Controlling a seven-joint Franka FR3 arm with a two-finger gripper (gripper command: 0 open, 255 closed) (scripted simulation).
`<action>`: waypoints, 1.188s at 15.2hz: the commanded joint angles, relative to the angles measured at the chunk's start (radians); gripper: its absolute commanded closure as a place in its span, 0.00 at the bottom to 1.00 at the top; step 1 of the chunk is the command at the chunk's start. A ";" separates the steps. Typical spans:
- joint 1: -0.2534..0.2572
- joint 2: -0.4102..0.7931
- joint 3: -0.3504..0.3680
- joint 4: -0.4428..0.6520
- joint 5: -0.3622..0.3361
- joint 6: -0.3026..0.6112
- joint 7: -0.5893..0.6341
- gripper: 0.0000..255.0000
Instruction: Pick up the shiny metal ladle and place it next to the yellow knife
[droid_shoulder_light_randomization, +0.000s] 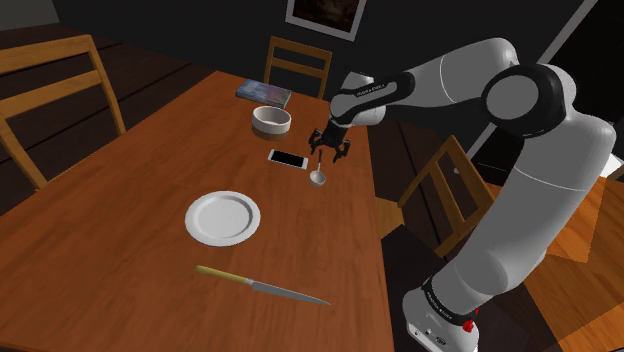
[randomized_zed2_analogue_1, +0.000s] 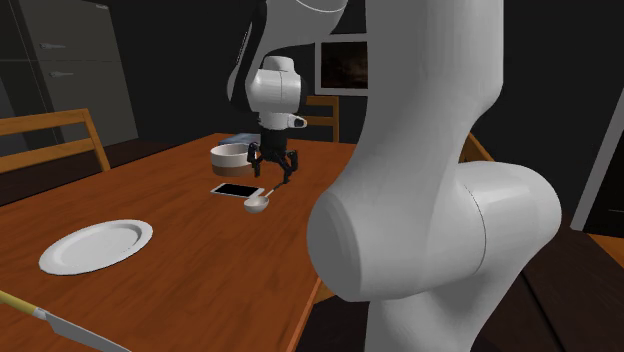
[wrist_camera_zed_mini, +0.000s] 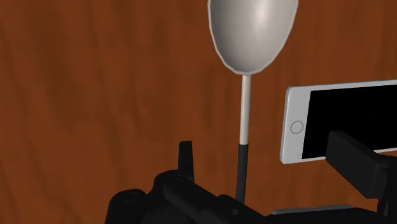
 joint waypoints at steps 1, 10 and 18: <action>-0.002 0.028 -0.002 0.010 0.007 0.020 0.009 0.00; 0.002 0.092 0.002 0.002 0.012 0.092 0.005 0.00; 0.002 0.092 0.002 0.002 0.012 0.092 0.005 1.00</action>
